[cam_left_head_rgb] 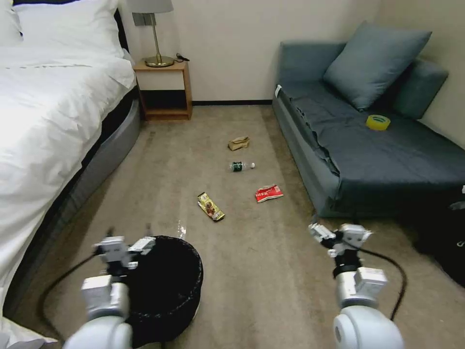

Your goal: Pick up the trash bin, then pick up the garbage on the floor and place it into the trash bin.

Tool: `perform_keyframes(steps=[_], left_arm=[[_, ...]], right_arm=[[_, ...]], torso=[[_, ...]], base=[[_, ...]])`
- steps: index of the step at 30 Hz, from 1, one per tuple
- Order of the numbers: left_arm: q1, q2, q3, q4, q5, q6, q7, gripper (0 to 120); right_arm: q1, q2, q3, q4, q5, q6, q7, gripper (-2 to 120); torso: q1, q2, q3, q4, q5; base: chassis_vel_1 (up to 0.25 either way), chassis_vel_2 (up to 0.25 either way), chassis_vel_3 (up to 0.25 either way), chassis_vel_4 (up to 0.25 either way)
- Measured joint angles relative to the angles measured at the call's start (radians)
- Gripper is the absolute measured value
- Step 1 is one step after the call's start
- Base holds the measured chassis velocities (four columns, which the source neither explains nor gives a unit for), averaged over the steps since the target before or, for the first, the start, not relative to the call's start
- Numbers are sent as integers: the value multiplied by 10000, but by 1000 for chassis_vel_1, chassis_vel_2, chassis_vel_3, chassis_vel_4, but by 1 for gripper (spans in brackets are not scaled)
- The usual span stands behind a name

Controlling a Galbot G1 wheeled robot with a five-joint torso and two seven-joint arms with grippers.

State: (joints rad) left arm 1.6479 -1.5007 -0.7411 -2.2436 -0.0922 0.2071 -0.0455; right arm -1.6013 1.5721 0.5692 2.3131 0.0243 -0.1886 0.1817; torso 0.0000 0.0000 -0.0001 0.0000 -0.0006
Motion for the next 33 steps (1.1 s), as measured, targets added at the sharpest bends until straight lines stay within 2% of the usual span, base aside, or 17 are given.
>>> perform_keyframes(steps=[2,5,9,11,13,15,18,19,22,28,33], left_arm=[[61,140,-4,-38,-99,0,-52,100],[229,644,7,-200,-568,200,-250,100],[217,940,4,-260,-1011,486,-463,100],[196,1137,37,-371,-1552,963,-930,100],[166,1369,138,-529,-2324,1782,-1692,100],[157,1428,163,-562,-2459,1982,-1860,100],[223,1653,267,-897,-3102,3206,-2683,100],[223,1653,267,-897,-3102,3206,-2683,100],[298,1838,308,-1183,-3766,4288,-3344,100],[174,2068,313,-944,-3962,4965,-3699,100],[28,2184,331,-322,-4220,5310,-3802,100]], right_arm=[[-62,0,12,34,37,-16,51,100],[-167,38,51,80,62,-21,141,100],[-185,64,94,80,63,-20,168,100],[-185,82,108,80,63,-18,171,100],[-174,92,114,77,63,-18,171,100],[-173,95,114,77,64,-17,171,100],[-239,124,110,154,57,-17,165,100],[-239,124,110,154,57,-17,165,100],[-339,148,117,280,39,2,156,100],[-356,182,135,303,-3,42,146,100],[-355,225,153,205,-79,114,145,100]], torso=[[0,0,0,-1,8],[0,-1,0,0,6],[0,-1,0,0,4],[0,0,0,-1,6],[0,0,1,0,5],[0,0,0,-1,5],[0,0,1,-1,5],[0,0,1,-1,5],[0,0,1,0,7],[0,0,1,-1,5],[0,-1,1,0,5]], base=[[0,0,0,0],[0,0,0,0],[0,0,0,0],[0,0,0,0],[0,0,0,0],[0,0,0,0],[0,0,0,0],[0,0,0,0],[0,0,0,0],[0,0,0,0],[0,0,0,0]])
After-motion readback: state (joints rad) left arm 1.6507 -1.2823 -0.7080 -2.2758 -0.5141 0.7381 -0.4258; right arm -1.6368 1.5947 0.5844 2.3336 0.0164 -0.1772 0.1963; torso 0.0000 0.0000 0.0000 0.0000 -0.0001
